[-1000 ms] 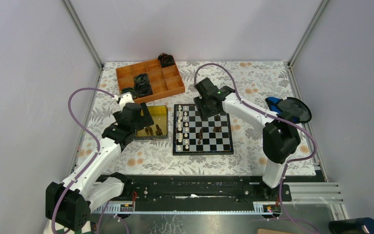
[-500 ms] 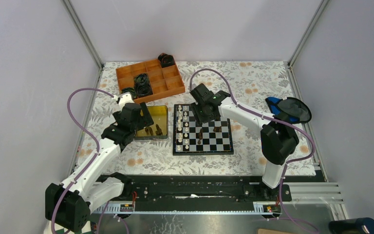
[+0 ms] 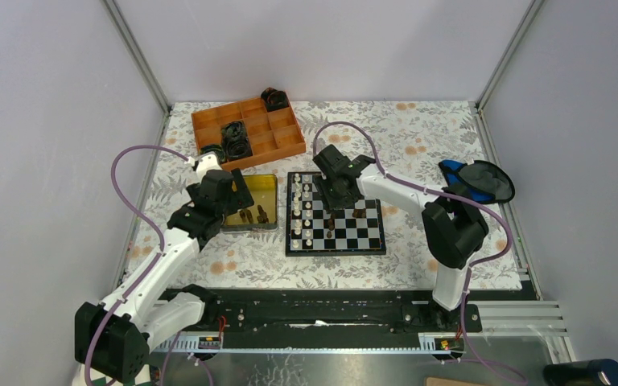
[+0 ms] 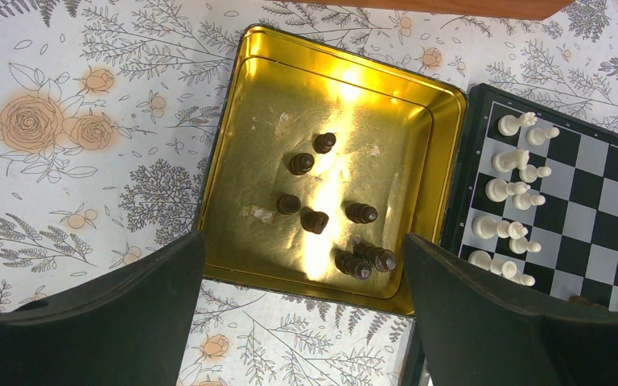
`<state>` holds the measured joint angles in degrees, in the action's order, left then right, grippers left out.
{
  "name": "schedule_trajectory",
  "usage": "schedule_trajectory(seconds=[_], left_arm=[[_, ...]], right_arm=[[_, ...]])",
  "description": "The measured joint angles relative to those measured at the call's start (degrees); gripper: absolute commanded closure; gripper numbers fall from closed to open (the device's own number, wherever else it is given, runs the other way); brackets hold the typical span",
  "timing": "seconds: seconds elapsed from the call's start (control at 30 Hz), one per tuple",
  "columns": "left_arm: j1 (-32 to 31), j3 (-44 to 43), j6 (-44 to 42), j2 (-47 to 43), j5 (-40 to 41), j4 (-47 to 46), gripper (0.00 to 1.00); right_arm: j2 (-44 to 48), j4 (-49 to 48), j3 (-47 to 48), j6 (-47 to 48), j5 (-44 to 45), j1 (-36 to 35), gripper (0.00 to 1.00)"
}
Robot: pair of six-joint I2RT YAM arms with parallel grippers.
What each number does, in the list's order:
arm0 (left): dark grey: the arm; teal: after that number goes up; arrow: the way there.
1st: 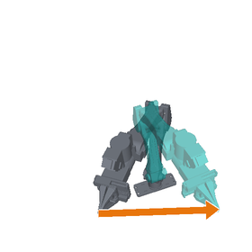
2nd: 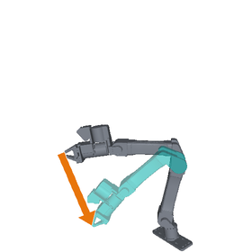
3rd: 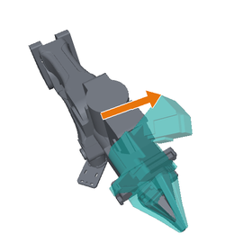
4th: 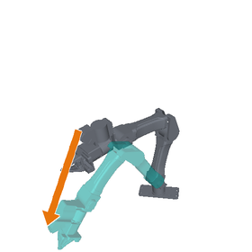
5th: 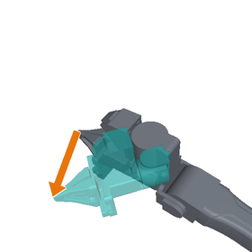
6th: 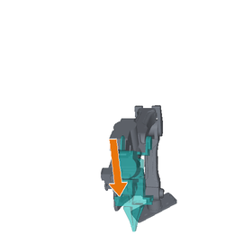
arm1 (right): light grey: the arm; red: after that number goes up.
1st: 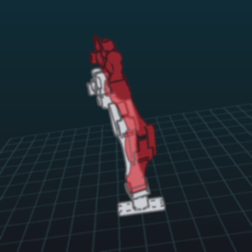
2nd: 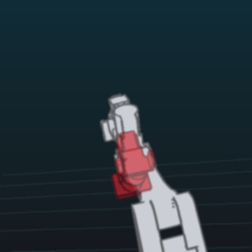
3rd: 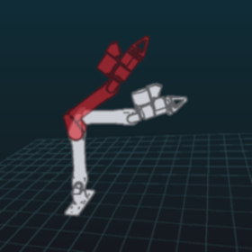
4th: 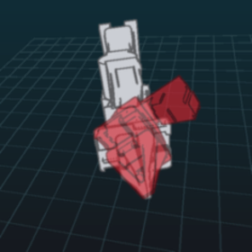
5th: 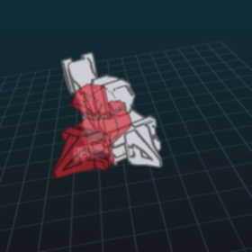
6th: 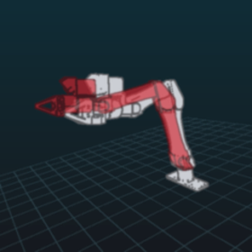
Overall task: Set up the chess pieces on the board
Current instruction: Pick up the chess piece from the chessboard.
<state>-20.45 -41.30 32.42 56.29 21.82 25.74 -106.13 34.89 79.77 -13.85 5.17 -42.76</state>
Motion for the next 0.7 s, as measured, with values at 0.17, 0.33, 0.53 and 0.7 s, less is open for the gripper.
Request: schedule_trajectory(seconds=[0.17, 0.33, 0.53, 0.7], left_arm=[[0.00, 0.00, 0.00, 0.00, 0.00, 0.00, 0.01], [0.00, 0.00, 0.00, 0.02, 0.02, 0.00, 0.01], [0.00, 0.00, 0.00, 0.37, 0.02, 0.00, 0.01], [0.00, 0.00, 0.00, 0.63, 0.02, 0.00, 0.01]], right_arm=[[-0.79, -0.92, -0.07, -0.09, -0.33, 0.00, 0.50], [-1.90, -1.51, -0.17, -0.11, -0.35, 0.00, 0.52], [-2.51, -2.12, -0.57, -0.11, -0.37, 0.00, 0.59], [-2.80, -2.51, -0.57, -0.13, -0.42, 0.00, 0.63]])
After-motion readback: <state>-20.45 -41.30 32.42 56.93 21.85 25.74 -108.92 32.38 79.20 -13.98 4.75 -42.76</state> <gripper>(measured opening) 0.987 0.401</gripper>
